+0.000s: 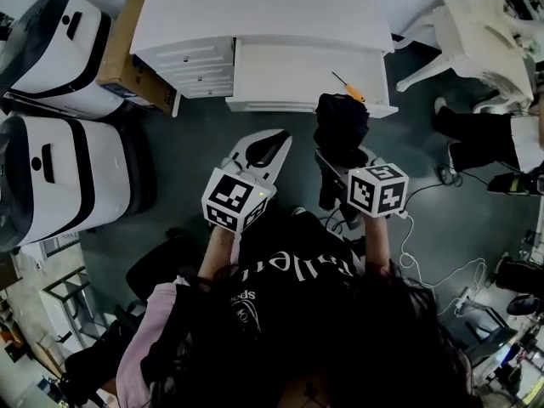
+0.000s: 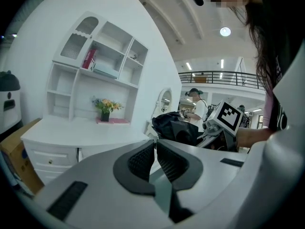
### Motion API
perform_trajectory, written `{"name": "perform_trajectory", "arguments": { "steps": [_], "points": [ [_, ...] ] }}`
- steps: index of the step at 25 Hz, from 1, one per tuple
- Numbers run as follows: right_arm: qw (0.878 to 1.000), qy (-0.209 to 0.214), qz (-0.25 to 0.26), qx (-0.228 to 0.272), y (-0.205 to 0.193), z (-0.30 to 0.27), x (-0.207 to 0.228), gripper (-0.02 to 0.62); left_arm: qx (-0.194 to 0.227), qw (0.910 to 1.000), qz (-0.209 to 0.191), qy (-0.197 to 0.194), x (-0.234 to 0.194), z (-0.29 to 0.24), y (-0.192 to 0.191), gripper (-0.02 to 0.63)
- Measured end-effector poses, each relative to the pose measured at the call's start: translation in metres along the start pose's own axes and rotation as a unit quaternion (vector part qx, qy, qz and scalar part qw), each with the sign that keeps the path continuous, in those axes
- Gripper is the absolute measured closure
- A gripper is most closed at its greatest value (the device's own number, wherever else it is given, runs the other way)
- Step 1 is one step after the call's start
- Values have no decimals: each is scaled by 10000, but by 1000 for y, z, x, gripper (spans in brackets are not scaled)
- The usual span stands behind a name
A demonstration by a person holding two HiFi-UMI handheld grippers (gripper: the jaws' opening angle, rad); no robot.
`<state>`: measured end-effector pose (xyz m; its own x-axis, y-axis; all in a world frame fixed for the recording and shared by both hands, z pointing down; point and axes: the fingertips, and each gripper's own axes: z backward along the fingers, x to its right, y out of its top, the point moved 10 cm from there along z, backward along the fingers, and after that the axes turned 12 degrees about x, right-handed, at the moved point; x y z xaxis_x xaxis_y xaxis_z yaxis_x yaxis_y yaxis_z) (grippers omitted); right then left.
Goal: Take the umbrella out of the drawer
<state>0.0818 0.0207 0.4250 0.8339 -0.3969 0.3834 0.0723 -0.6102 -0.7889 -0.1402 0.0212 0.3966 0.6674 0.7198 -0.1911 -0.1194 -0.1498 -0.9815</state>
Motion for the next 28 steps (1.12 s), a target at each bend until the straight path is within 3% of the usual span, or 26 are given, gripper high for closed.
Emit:
{"name": "perform_trajectory", "arguments": {
  "steps": [17,28],
  "points": [
    [9995,224,-20,208,-93,144,4,314,4,9998,-83,163,175,57,-34,578],
    [9979,556,3,340,-120,165,-28,314,-70,9983,-210,544,208,113,-38,578]
  ]
}}
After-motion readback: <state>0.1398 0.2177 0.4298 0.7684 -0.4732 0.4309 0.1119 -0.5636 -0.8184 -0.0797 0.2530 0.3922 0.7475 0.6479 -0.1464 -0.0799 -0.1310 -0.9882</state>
